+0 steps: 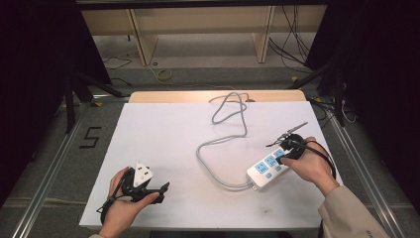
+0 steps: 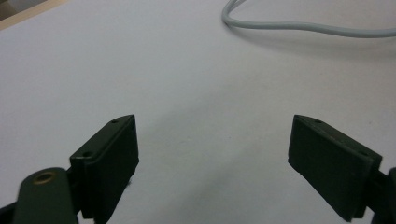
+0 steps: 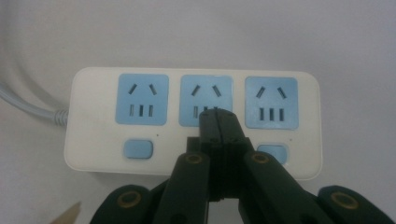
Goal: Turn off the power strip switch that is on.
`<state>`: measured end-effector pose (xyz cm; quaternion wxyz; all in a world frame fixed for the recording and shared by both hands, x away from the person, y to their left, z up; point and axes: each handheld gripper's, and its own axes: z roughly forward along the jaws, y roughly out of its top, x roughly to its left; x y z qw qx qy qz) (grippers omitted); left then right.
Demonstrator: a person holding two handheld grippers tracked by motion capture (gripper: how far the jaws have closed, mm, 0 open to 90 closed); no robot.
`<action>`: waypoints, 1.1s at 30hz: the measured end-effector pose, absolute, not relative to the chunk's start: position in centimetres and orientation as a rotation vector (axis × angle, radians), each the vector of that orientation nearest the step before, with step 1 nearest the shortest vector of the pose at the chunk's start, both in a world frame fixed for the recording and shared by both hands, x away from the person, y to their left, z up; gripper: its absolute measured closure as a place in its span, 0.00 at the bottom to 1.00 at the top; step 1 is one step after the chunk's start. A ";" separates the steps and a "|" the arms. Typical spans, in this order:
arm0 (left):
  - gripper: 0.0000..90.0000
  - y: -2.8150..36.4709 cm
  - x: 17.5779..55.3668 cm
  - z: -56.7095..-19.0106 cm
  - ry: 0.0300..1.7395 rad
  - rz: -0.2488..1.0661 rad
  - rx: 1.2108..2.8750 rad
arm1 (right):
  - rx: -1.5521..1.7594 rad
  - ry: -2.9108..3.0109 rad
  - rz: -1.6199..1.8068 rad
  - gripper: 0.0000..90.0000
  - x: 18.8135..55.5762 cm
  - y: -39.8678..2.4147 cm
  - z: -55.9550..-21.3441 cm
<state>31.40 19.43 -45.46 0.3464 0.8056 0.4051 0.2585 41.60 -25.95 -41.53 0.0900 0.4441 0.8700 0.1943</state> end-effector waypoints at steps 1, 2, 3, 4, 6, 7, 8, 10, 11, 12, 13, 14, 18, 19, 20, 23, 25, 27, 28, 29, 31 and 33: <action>0.17 19.4 31.4 -45.4 1.049 0.671 2.095 | 1.321 2.583 0.583 1.00 41.5 -26.0 -41.5; 0.17 19.4 31.4 -45.4 1.049 0.671 2.094 | 1.315 2.577 0.600 1.00 41.5 -26.1 -41.5; 0.17 19.4 31.4 -45.4 1.049 0.671 2.094 | 1.315 2.577 0.600 1.00 41.5 -26.1 -41.5; 0.17 19.4 31.4 -45.5 1.051 0.670 2.089 | 1.309 2.568 0.609 1.00 41.4 -26.2 -41.5; 0.17 19.4 31.4 -45.4 1.051 0.671 2.090 | 1.305 2.561 0.632 1.00 41.3 -26.3 -41.6; 0.17 19.4 31.4 -45.4 1.051 0.670 2.091 | 1.305 2.561 0.642 1.00 41.3 -26.3 -41.6; 0.17 19.5 31.4 -45.4 1.052 0.668 2.092 | 1.312 2.555 0.649 1.00 41.2 -26.3 -41.6; 0.17 19.5 31.4 -45.4 1.052 0.669 2.092 | 1.309 2.549 0.655 1.00 41.2 -26.4 -41.6; 0.17 19.4 31.4 -45.4 1.052 0.669 2.091 | 1.307 2.543 0.663 1.00 41.1 -26.5 -41.6; 0.17 19.4 31.4 -45.4 1.052 0.669 2.091 | 1.305 2.533 0.686 1.00 41.0 -26.7 -41.6; 0.17 19.4 31.4 -45.5 1.052 0.669 2.090 | 1.305 2.533 0.686 1.00 41.0 -26.7 -41.6; 0.17 19.4 31.4 -45.5 1.052 0.670 2.091 | 1.312 2.526 0.691 1.00 41.0 -26.7 -41.6; 0.17 19.4 31.4 -45.4 1.052 0.668 2.091 | 1.306 2.502 0.732 1.00 40.7 -27.1 -41.5; 0.17 19.4 31.4 -45.5 1.053 0.669 2.090 | 1.303 2.497 0.741 1.00 40.6 -27.1 -41.5; 0.17 19.4 31.4 -45.5 1.053 0.669 2.090 | 1.300 2.490 0.753 1.00 40.5 -27.2 -41.5; 0.17 19.4 31.4 -45.5 1.052 0.669 2.090 | 1.277 2.475 0.784 1.00 40.2 -27.4 -41.4; 0.17 19.4 31.4 -45.5 1.053 0.668 2.089 | 1.270 2.464 0.810 1.00 40.0 -27.4 -41.3; 0.17 19.4 31.4 -45.5 1.052 0.666 2.090 | 1.259 2.455 0.843 1.00 39.8 -27.6 -41.2; 0.17 19.4 31.4 -45.5 1.052 0.666 2.089 | 1.259 2.455 0.843 1.00 39.8 -27.6 -41.2; 0.17 19.4 31.4 -45.5 1.052 0.665 2.088 | 1.240 2.453 0.874 1.00 39.6 -27.6 -41.3; 0.17 19.4 31.4 -45.5 1.052 0.663 2.087 | 1.215 2.452 0.905 1.00 39.3 -27.7 -41.4; 0.17 19.4 31.3 -45.5 1.052 0.663 2.086 | 1.196 2.450 0.933 1.00 39.0 -27.6 -41.6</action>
